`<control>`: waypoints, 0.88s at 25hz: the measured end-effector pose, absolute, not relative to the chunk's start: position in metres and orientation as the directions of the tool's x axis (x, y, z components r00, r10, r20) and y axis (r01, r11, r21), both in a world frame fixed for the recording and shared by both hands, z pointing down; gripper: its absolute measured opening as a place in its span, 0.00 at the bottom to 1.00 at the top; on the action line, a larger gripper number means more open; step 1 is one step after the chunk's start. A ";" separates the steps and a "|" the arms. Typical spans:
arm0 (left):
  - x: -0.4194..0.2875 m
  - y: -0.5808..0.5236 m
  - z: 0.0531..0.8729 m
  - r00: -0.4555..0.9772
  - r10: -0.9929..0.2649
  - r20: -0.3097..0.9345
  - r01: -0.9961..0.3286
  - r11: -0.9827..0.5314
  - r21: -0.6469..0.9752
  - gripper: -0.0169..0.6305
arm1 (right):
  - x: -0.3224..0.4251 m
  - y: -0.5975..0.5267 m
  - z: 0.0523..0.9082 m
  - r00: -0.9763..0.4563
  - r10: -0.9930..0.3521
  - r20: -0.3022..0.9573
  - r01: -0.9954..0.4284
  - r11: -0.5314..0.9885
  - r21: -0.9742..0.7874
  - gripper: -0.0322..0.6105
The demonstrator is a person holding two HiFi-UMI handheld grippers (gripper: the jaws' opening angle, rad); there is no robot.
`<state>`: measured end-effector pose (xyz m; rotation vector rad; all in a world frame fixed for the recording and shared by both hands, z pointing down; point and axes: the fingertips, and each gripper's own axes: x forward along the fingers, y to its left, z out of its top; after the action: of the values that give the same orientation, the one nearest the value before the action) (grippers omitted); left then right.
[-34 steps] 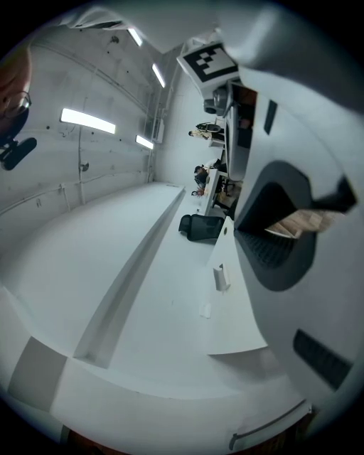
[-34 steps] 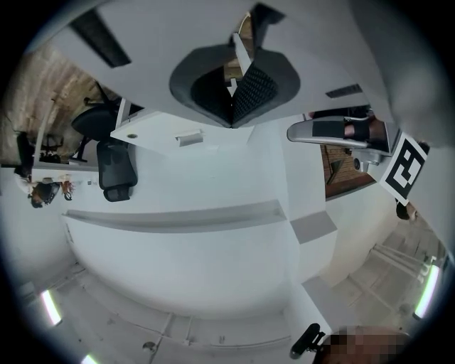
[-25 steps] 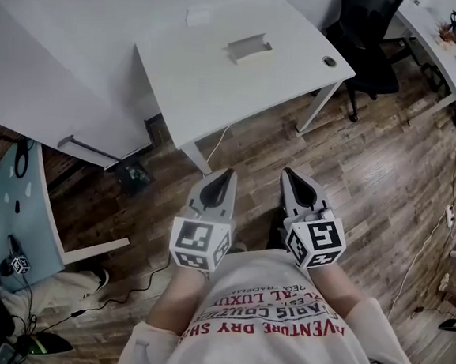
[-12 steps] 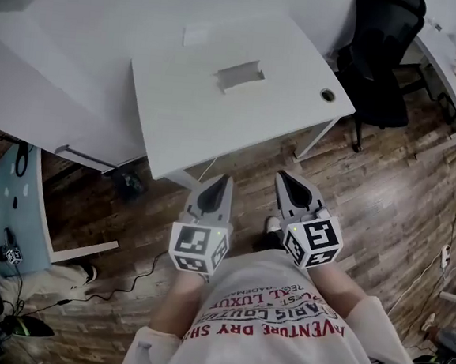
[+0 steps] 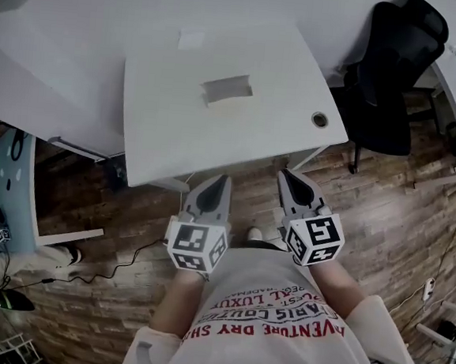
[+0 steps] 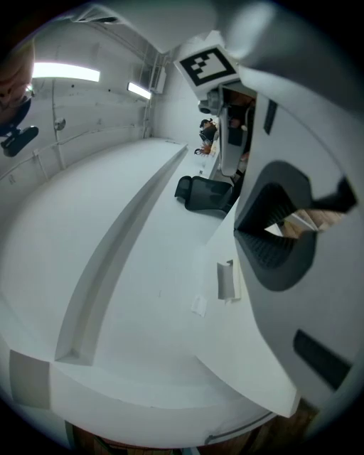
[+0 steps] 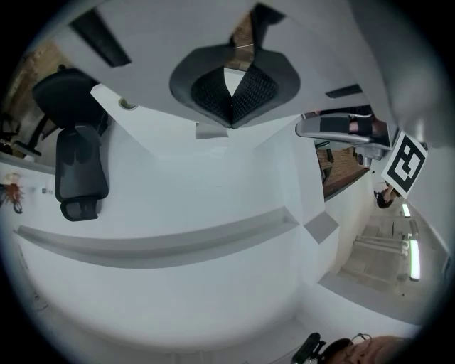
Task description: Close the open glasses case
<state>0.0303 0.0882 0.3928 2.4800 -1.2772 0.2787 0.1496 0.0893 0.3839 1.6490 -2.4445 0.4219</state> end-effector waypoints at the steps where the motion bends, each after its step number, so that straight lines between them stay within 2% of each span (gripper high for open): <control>1: 0.033 0.085 0.396 0.573 -0.749 0.333 -0.819 -0.536 0.202 0.02 | 0.153 0.085 0.386 -0.379 -0.878 0.292 -0.925 0.349 -0.152 0.07; 6: 0.027 0.057 0.410 0.532 -0.763 0.367 -0.846 -0.491 0.206 0.02 | 0.153 0.060 0.398 -0.405 -0.860 0.311 -0.914 0.368 -0.173 0.07; 9: 0.030 0.034 0.416 0.533 -0.760 0.372 -0.846 -0.487 0.217 0.02 | 0.161 0.037 0.406 -0.373 -0.865 0.335 -0.928 0.339 -0.157 0.07; 22: 0.023 -0.122 0.421 0.613 -0.697 0.372 -0.788 -0.575 0.221 0.02 | 0.153 -0.104 0.416 -0.289 -0.874 0.390 -0.957 0.256 -0.136 0.07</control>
<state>0.0225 -0.1219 0.4214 2.4775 -1.1905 0.3463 0.1532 -0.1039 0.4155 1.7090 -2.2915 0.5117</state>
